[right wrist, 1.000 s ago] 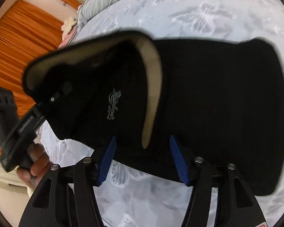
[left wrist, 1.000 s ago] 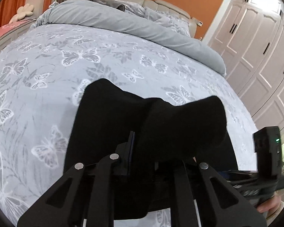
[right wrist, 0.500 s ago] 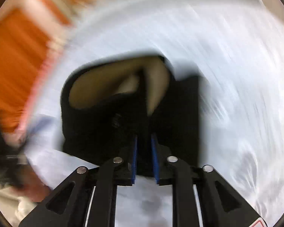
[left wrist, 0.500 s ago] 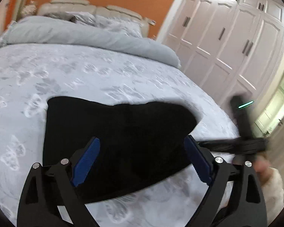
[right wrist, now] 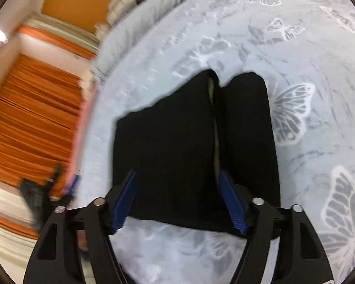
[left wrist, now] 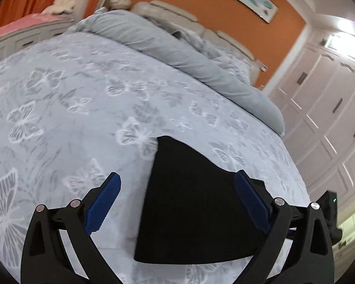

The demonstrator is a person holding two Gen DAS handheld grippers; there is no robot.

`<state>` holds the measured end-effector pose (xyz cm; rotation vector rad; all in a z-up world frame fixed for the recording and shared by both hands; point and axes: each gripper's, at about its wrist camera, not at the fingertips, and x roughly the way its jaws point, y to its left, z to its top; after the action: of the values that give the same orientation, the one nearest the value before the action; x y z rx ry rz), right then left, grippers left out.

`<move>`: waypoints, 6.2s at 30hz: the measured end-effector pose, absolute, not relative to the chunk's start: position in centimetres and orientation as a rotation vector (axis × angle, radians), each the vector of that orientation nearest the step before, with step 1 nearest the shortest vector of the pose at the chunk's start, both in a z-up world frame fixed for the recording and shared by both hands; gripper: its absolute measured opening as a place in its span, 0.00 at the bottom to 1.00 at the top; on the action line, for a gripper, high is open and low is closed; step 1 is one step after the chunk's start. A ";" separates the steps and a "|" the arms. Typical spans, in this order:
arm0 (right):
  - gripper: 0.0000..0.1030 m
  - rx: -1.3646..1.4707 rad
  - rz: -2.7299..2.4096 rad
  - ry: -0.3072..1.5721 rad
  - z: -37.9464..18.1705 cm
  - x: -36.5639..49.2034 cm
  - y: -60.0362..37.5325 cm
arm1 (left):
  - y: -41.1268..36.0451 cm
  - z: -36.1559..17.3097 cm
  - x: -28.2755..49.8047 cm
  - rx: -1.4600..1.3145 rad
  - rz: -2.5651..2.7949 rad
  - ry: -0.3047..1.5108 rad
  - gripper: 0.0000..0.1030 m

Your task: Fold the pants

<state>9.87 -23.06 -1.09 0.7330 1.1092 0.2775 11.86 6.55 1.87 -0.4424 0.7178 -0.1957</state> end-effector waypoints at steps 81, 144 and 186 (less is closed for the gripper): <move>0.84 0.457 0.268 0.979 4.2 1.9 -21.7 | 10.7 -2.7 4.9 -0.498 -0.266 0.899 0.79; 0.09 0.355 0.061 0.997 0.6 4.3 -21.2 | 1.3 -5.0 10.0 -0.073 -0.103 1.010 0.89; 0.25 0.225 0.285 1.008 0.7 3.3 -5.6 | 5.3 -2.3 6.1 -0.039 -0.040 0.899 0.92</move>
<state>3.28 -5.62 0.71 0.2255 1.0081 0.2853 6.09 5.26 -2.26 -0.0393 0.8986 -0.0403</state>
